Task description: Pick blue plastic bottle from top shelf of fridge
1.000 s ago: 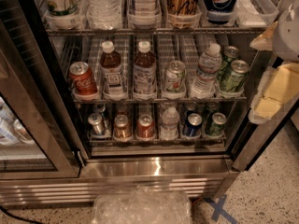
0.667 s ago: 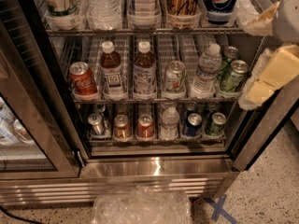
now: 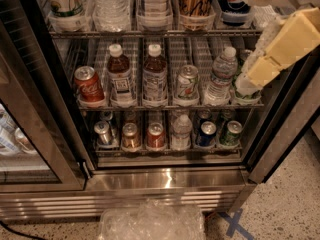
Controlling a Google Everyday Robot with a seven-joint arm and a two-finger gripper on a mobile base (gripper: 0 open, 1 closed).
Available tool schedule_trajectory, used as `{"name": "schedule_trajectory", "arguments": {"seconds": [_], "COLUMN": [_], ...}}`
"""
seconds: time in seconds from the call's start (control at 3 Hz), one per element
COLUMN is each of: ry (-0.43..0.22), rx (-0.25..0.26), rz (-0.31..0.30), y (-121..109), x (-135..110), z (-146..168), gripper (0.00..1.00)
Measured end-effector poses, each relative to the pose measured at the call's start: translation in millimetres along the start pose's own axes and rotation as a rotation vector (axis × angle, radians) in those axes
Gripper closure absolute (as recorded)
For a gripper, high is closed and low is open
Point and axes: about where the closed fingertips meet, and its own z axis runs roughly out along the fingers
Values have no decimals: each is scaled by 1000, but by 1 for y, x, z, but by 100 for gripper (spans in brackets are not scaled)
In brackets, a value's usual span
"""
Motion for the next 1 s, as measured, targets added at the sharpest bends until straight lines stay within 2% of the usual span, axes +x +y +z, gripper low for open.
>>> {"name": "schedule_trajectory", "arguments": {"seconds": [0.33, 0.67, 1.0], "ry": [-47, -166, -277], "rx": [9, -22, -4], "rz": [23, 133, 242], "y": [0, 9, 10], "x": [-15, -41, -70], "z": [17, 62, 94], "gripper": [0, 0, 0]}}
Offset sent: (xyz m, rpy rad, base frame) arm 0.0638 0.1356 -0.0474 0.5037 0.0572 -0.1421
